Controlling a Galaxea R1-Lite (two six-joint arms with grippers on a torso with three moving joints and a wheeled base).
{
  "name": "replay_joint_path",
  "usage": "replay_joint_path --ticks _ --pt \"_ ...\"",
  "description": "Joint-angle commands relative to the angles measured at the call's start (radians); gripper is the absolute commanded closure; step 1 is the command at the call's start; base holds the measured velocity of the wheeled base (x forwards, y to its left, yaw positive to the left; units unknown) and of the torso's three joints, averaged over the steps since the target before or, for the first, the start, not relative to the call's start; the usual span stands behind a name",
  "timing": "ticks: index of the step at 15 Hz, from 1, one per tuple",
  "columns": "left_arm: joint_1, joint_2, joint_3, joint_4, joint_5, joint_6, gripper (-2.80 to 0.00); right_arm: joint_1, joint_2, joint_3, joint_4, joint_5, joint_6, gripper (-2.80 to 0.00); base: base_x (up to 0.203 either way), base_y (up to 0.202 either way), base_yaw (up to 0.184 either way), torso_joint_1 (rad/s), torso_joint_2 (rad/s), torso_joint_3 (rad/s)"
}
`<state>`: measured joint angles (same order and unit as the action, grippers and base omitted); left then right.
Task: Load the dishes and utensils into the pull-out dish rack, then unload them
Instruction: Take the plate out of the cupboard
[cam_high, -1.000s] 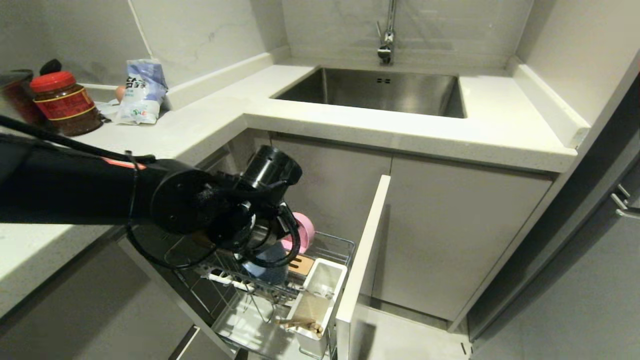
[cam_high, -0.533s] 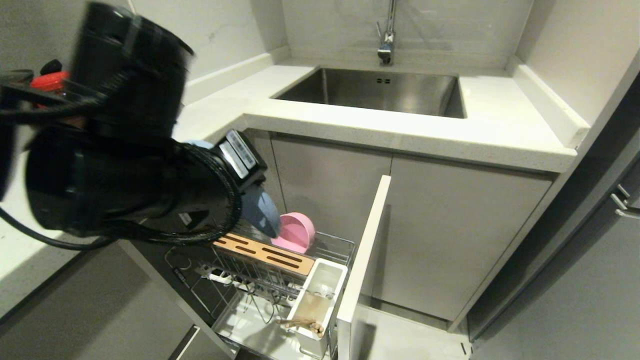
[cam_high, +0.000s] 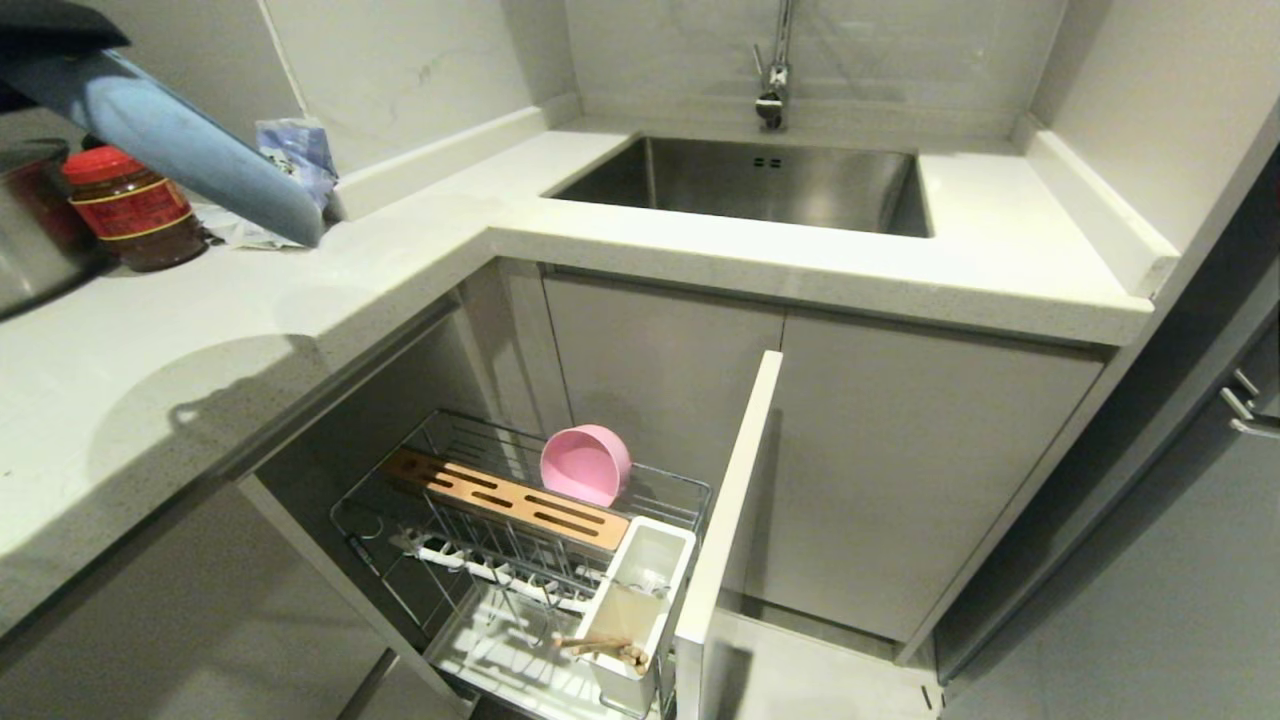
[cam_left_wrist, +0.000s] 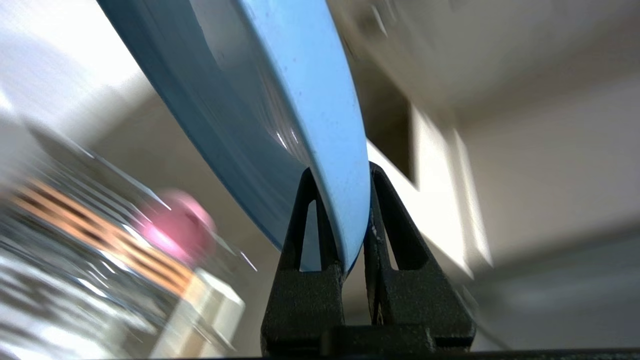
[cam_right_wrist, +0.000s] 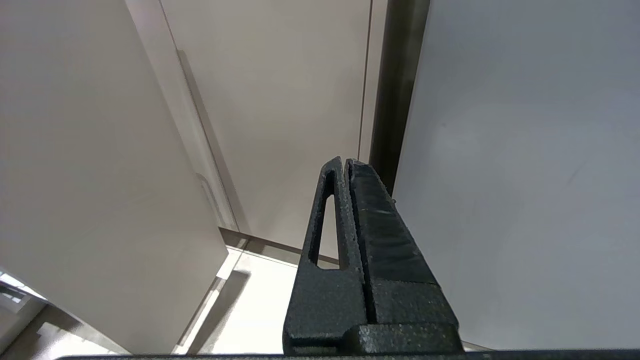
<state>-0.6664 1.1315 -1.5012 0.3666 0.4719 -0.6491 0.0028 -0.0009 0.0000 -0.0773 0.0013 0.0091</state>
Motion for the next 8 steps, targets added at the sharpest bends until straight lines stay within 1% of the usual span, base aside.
replay_joint_path --ticks 1,2,4,5,6,8 --pt "0.2 -0.048 -0.025 0.002 0.003 0.12 0.0 0.0 -0.001 0.026 -0.001 0.0 0.001 0.0 0.0 0.0 0.0 0.0 0.0 0.0" --pt "0.277 -0.053 -0.029 0.003 0.005 0.193 0.0 0.0 -0.001 0.026 -0.001 0.0 0.001 0.0 0.0 0.0 0.0 0.0 0.0 0.0" --pt "0.388 -0.057 -0.025 0.034 0.023 0.335 0.0 0.0 -0.001 0.026 -0.001 0.0 0.0 0.0 0.0 0.0 0.0 0.0 0.0 0.0" --pt "0.434 -0.055 -0.026 0.094 0.038 0.385 0.0 0.0 -0.001 0.026 -0.001 0.0 0.0 0.0 0.0 0.0 0.0 0.0 0.0 0.0" --pt "0.462 -0.042 -0.046 0.175 0.053 0.436 0.0 0.0 -0.001 0.026 -0.001 0.0 0.0 0.0 0.0 0.0 0.0 0.0 0.0 0.0" --pt "0.51 0.005 -0.107 0.364 0.083 0.501 0.0 0.0 -0.001 0.026 -0.001 0.0 0.0 0.0 0.0 0.0 0.0 0.0 0.0 0.0"
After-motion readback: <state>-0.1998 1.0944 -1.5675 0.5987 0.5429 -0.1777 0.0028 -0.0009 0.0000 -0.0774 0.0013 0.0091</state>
